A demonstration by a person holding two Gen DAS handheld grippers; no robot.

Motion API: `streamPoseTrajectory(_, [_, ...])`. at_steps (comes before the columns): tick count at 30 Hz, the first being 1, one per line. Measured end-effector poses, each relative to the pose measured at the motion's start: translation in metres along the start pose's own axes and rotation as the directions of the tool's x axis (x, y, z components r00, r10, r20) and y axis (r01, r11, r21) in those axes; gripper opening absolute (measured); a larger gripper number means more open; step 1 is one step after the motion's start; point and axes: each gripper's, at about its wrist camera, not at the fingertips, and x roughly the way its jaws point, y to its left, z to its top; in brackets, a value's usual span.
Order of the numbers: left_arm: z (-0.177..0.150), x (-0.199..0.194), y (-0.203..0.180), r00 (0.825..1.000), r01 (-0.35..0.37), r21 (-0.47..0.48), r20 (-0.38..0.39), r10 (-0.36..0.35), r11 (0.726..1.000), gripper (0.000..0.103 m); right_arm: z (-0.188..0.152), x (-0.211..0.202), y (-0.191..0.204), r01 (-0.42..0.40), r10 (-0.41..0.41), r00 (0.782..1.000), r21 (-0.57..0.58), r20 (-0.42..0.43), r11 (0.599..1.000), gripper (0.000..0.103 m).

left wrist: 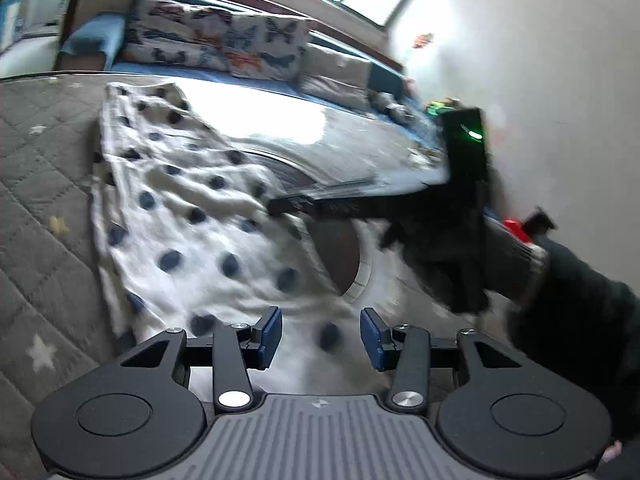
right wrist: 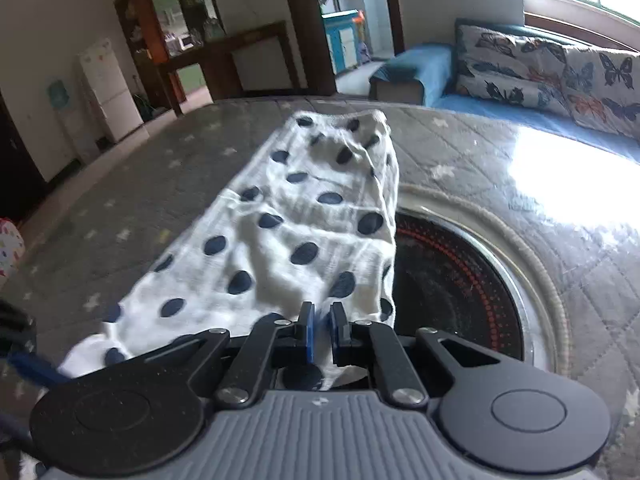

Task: Fold clothes
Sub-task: 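Grasp the cuff end of the folded pants with the left tool, then grasp the waistband end of the polka-dot pants with the right tool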

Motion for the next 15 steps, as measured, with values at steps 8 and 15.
streamPoseTrajectory(8, [0.004,0.01,0.031,0.998,-0.051,-0.059,-0.035,0.049,0.997,0.048,0.021,-0.001,-0.005,-0.004,0.004,1.0,-0.011,0.02,1.0,0.012])
streamPoseTrajectory(15, [0.015,0.013,0.043,0.999,-0.049,-0.087,-0.023,0.047,0.995,0.05,0.032,0.027,-0.003,-0.011,0.007,0.998,-0.063,-0.058,0.998,0.02])
